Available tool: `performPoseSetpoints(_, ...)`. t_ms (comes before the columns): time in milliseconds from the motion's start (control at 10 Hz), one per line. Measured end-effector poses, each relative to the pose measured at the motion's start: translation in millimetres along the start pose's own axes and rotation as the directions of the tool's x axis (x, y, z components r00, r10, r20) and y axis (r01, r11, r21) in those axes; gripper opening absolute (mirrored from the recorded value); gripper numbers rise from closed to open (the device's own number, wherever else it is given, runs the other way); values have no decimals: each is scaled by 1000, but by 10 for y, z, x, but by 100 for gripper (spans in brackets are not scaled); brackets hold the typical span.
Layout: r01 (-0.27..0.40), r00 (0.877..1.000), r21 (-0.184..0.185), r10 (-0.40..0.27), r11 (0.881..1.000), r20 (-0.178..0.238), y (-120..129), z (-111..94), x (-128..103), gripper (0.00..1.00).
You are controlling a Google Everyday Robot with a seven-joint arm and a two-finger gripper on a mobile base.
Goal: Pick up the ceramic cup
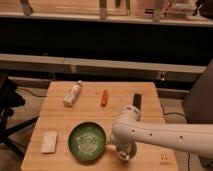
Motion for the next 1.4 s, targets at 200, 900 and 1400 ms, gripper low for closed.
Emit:
performPoseSetpoints(200, 1, 1000, 2, -1, 1000, 2, -5, -7, 3, 33)
performPoseSetpoints(900, 7, 1000, -5, -7, 1000, -12, -62, -202, 77, 4)
performPoseSetpoints(1400, 10, 1000, -5, -10, 1000, -20, -116, -371, 158, 4)
